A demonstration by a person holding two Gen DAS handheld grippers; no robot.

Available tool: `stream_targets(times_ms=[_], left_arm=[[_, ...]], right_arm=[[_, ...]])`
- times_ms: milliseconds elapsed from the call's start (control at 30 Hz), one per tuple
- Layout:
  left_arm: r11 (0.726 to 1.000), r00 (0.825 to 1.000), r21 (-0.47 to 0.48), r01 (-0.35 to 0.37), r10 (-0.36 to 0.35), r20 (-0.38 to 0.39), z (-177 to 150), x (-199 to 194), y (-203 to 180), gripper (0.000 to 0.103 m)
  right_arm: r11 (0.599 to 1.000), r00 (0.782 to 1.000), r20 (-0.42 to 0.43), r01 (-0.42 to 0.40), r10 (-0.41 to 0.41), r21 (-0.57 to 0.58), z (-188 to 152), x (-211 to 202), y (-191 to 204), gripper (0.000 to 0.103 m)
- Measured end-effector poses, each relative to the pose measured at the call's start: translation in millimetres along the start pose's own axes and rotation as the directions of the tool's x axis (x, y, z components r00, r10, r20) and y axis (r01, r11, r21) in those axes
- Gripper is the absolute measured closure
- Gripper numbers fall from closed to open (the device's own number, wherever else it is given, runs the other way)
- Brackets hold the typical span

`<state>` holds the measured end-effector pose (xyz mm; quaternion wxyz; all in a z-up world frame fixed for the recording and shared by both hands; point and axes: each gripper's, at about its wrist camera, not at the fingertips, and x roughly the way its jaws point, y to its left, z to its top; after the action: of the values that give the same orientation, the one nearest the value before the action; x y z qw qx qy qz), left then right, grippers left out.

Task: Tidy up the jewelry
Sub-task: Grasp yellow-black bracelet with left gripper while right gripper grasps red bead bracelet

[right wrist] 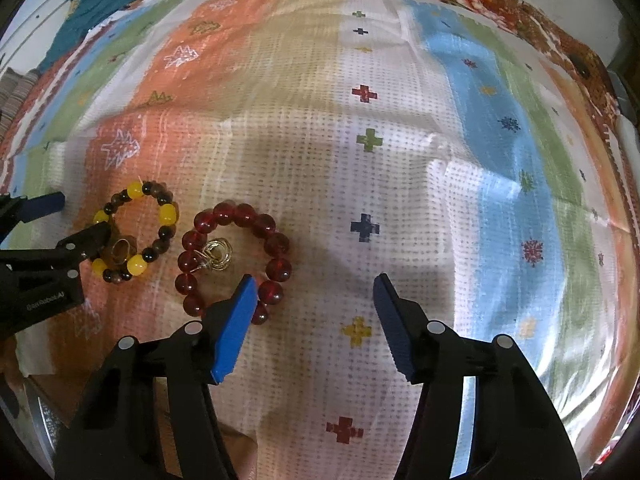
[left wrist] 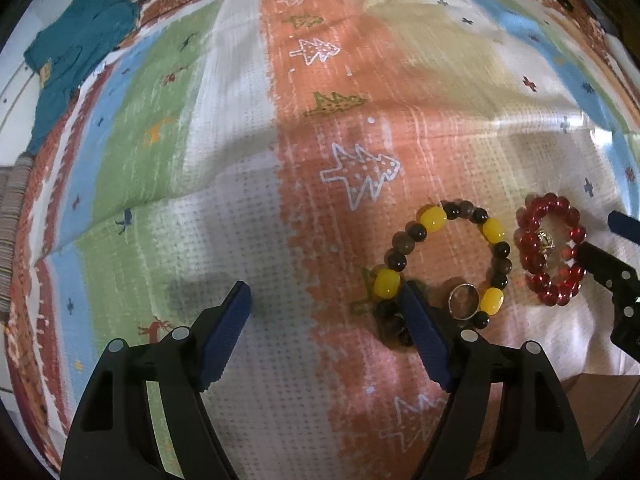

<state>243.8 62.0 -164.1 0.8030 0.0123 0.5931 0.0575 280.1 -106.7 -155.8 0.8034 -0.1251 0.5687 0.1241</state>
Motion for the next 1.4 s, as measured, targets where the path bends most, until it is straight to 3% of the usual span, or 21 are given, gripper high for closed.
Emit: stream_targets(times_ms=[433, 500, 533, 600, 633, 667, 700, 933, 1400], left_arm=[[1.000, 1.000, -0.010, 0.001, -0.001, -0.001, 2, 1, 0, 0.032], [1.000, 1.000, 0.004, 0.003, -0.003, 0.003, 3, 2, -1, 0.040], [1.000, 1.000, 0.011, 0.007, -0.007, 0.007, 4, 1, -2, 0.043], [1.000, 1.000, 0.023, 0.008, -0.008, 0.017, 4, 0, -4, 0.062], [1.000, 1.000, 0.028, 0.008, -0.008, 0.020, 5, 0, -5, 0.069], [0.999, 1.000, 0.032, 0.008, -0.008, 0.022, 4, -1, -6, 0.081], [0.999, 1.000, 0.037, 0.007, -0.008, 0.022, 4, -1, -7, 0.091], [0.999, 0.999, 0.037, -0.010, 0.009, 0.031, 4, -10, -10, 0.091], [0.997, 0.985, 0.029, 0.073, -0.077, 0.151, 3, -74, -23, 0.091]], right_arm=[[1.000, 1.000, -0.012, 0.014, -0.014, -0.028, 4, 11, 7, 0.045], [0.999, 1.000, -0.010, 0.017, -0.017, -0.037, 5, 12, 8, 0.048], [0.999, 1.000, -0.012, 0.015, -0.016, -0.045, 4, 12, 9, 0.055], [0.998, 1.000, -0.017, 0.004, -0.005, -0.056, 5, 11, 11, 0.064], [0.998, 1.000, -0.018, -0.001, 0.000, -0.058, 6, 11, 12, 0.075], [0.998, 1.000, -0.017, -0.009, 0.008, -0.057, 5, 10, 13, 0.087], [0.998, 1.000, -0.014, -0.010, 0.009, -0.058, 5, 10, 13, 0.088], [0.999, 0.999, 0.034, -0.004, 0.006, -0.047, 7, 0, 9, 0.089], [0.999, 0.987, 0.162, -0.005, 0.011, -0.037, 6, -54, 4, 0.089]])
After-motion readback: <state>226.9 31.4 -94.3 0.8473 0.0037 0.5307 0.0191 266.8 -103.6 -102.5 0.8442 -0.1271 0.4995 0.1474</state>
